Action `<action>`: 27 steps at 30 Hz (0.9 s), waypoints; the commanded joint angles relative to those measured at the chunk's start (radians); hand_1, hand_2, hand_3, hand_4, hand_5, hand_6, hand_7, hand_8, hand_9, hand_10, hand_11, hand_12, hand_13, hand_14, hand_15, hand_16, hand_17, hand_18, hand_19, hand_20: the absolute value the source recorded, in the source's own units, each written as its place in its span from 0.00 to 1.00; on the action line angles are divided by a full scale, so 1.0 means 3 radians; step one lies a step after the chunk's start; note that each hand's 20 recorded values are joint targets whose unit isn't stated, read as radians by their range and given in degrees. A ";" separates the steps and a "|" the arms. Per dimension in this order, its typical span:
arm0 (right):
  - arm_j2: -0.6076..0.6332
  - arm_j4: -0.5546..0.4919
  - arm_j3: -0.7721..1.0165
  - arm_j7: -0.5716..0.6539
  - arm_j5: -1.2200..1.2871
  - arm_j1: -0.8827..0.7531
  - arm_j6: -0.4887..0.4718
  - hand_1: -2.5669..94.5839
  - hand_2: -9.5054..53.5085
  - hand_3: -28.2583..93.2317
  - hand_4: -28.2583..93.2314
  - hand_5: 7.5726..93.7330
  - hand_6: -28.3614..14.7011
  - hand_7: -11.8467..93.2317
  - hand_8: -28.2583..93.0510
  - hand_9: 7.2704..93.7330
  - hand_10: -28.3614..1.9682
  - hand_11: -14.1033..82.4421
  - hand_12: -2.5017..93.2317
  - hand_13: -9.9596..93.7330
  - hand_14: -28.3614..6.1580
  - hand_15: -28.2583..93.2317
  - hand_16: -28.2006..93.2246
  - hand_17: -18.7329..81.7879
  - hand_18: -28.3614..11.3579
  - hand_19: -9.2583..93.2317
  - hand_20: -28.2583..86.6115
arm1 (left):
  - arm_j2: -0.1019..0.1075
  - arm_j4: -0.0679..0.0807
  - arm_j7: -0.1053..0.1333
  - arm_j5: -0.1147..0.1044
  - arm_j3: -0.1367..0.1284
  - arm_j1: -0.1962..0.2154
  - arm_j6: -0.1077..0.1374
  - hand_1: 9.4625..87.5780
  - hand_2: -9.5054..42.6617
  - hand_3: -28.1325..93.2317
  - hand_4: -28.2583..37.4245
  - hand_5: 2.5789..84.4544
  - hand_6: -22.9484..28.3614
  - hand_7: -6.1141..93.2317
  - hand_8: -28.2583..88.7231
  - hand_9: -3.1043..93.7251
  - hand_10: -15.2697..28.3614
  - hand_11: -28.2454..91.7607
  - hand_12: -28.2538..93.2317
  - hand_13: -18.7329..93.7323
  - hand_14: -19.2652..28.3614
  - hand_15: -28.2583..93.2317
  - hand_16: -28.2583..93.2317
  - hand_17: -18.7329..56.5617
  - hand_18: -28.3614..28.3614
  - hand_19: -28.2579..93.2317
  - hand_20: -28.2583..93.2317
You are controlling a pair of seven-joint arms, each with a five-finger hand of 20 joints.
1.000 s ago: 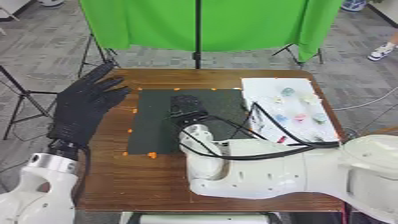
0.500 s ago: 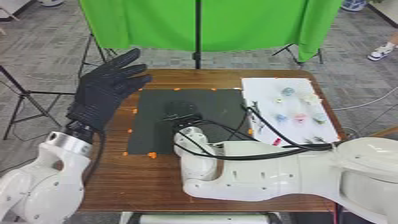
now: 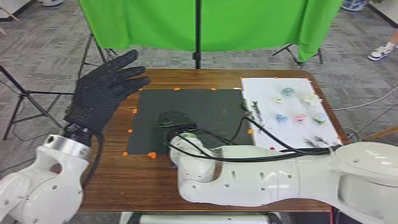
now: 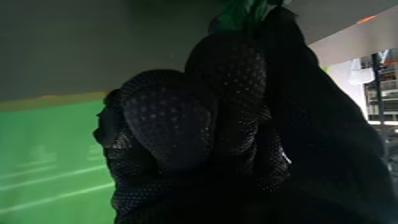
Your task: Arrange flowers
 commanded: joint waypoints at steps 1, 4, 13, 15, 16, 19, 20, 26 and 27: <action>-0.0050 -0.0093 0.0199 -0.0143 0.0042 -0.0199 -0.0244 0.63 0.09 0.61 0.09 0.89 0.70 0.28 0.27 1.00 0.65 0.60 0.27 0.93 0.62 0.78 0.42 0.66 0.20 1.00 0.50 | -0.0042 -0.0023 -0.0079 0.0016 0.0003 0.0054 0.0050 0.16 0.34 0.86 0.09 0.41 0.64 0.17 0.18 0.39 0.85 0.37 0.37 0.40 0.99 0.59 0.19 0.13 0.92 0.59 0.39; -0.0054 -0.0100 0.0221 -0.0142 0.0034 -0.0210 -0.0237 0.63 0.10 0.60 0.09 0.89 0.71 0.27 0.27 1.00 0.65 0.59 0.27 0.93 0.62 0.78 0.42 0.65 0.20 1.00 0.50 | -0.0041 -0.0025 -0.0101 0.0020 0.0005 0.0054 0.0068 0.16 0.34 0.86 0.09 0.41 0.64 0.17 0.18 0.39 0.85 0.38 0.37 0.40 0.99 0.59 0.19 0.12 0.92 0.58 0.38; -0.0074 -0.0052 0.0249 -0.0022 0.0033 -0.0221 -0.0099 0.62 0.15 0.57 0.09 0.88 0.72 0.26 0.26 1.00 0.65 0.58 0.28 0.93 0.62 0.78 0.42 0.65 0.20 1.00 0.49 | -0.0087 -0.0024 -0.0232 0.0032 -0.0009 0.0061 0.0036 0.16 0.34 0.86 0.09 0.41 0.64 0.18 0.18 0.39 0.86 0.38 0.36 0.40 0.99 0.60 0.18 0.13 0.92 0.58 0.38; -0.0072 -0.0052 0.0245 0.0001 0.0020 -0.0223 -0.0060 0.61 0.16 0.57 0.09 0.88 0.72 0.26 0.26 1.00 0.65 0.58 0.28 0.93 0.63 0.78 0.42 0.65 0.21 1.00 0.49 | -0.0083 -0.0030 -0.0229 0.0029 -0.0012 0.0066 0.0046 0.16 0.34 0.86 0.09 0.41 0.64 0.18 0.18 0.39 0.85 0.38 0.36 0.40 0.99 0.60 0.18 0.13 0.91 0.58 0.38; -0.0072 -0.0042 0.0238 0.0001 0.0003 -0.0220 -0.0058 0.61 0.17 0.57 0.09 0.87 0.72 0.26 0.26 1.00 0.65 0.58 0.28 0.93 0.63 0.78 0.42 0.65 0.21 1.00 0.49 | -0.0081 -0.0022 -0.0230 0.0028 -0.0006 0.0057 0.0046 0.16 0.34 0.86 0.09 0.41 0.64 0.18 0.18 0.39 0.85 0.37 0.36 0.40 0.98 0.60 0.18 0.13 0.91 0.59 0.38; -0.0074 -0.0038 0.0248 0.0032 0.0009 -0.0225 -0.0060 0.59 0.19 0.57 0.08 0.87 0.73 0.26 0.24 1.00 0.65 0.57 0.28 0.93 0.63 0.77 0.42 0.65 0.21 1.00 0.49 | -0.0083 -0.0026 -0.0236 0.0030 -0.0010 0.0062 0.0038 0.16 0.34 0.86 0.09 0.41 0.64 0.18 0.18 0.39 0.85 0.37 0.36 0.40 0.98 0.61 0.18 0.13 0.91 0.59 0.39; -0.0071 -0.0041 0.0247 0.0040 -0.0002 -0.0226 -0.0051 0.59 0.19 0.58 0.08 0.87 0.73 0.26 0.24 1.00 0.65 0.57 0.28 0.93 0.63 0.77 0.42 0.65 0.21 1.00 0.49 | -0.0088 -0.0030 -0.0240 0.0031 -0.0011 0.0067 0.0040 0.16 0.34 0.86 0.09 0.41 0.64 0.18 0.18 0.39 0.85 0.38 0.36 0.40 0.98 0.61 0.18 0.13 0.92 0.60 0.39; -0.0039 -0.0094 0.0212 0.0005 0.0113 -0.0141 0.0101 0.54 0.20 0.62 0.06 0.87 0.73 0.25 0.21 1.00 0.65 0.58 0.27 0.93 0.64 0.77 0.42 0.66 0.20 1.00 0.49 | -0.0062 -0.0052 -0.0191 0.0024 -0.0044 0.0126 0.0081 0.16 0.34 0.86 0.09 0.41 0.64 0.18 0.17 0.39 0.85 0.39 0.36 0.40 0.99 0.64 0.17 0.13 0.92 0.61 0.39; -0.0033 -0.0111 0.0240 0.0026 0.0118 -0.0161 0.0079 0.53 0.20 0.62 0.06 0.87 0.73 0.25 0.20 1.00 0.65 0.58 0.26 0.93 0.64 0.77 0.42 0.66 0.20 1.00 0.49 | -0.0077 -0.0056 -0.0197 0.0022 -0.0050 0.0142 0.0073 0.17 0.34 0.86 0.09 0.41 0.64 0.18 0.17 0.39 0.85 0.39 0.36 0.39 0.99 0.64 0.17 0.13 0.92 0.61 0.39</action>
